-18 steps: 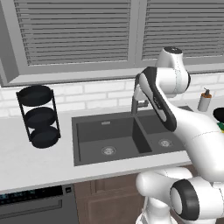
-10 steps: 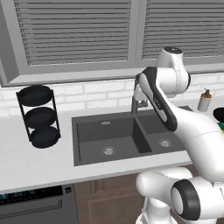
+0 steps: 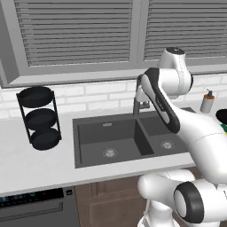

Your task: Pick the pan and sponge and place them into the sink. Then turn on the water.

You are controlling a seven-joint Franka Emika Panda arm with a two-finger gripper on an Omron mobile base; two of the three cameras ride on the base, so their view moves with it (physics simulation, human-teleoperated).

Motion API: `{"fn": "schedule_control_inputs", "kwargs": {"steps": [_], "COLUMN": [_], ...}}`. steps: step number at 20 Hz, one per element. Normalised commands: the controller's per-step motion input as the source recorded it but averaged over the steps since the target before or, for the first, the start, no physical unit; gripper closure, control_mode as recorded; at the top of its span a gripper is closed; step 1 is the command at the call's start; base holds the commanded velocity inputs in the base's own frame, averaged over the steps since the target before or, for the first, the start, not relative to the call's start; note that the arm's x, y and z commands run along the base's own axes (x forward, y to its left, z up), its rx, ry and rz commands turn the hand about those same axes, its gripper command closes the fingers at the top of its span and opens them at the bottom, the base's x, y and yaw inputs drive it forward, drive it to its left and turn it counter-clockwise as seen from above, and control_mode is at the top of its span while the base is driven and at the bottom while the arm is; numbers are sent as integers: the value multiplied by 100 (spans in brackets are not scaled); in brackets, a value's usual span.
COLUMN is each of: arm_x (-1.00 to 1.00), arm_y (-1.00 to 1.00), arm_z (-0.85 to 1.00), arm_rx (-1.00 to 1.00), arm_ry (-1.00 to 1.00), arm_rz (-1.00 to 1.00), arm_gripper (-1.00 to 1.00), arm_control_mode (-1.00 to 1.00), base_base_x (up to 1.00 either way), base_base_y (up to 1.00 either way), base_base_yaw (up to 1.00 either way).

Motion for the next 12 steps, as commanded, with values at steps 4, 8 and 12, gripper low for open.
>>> {"fn": "schedule_control_inputs", "kwargs": {"steps": [4, 8, 12], "arm_x": [0, 0, 0], "arm_y": [0, 0, 0], "arm_z": [0, 0, 0], "arm_rx": [0, 0, 0], "arm_ry": [0, 0, 0], "arm_rz": [0, 0, 0], "arm_gripper": [-100, -100, -100], "arm_control_mode": [100, 100, 100], "base_base_x": [-1, -13, -29], "base_base_y": [-39, -68, -46], "base_base_yaw": [0, 0, 0]}}
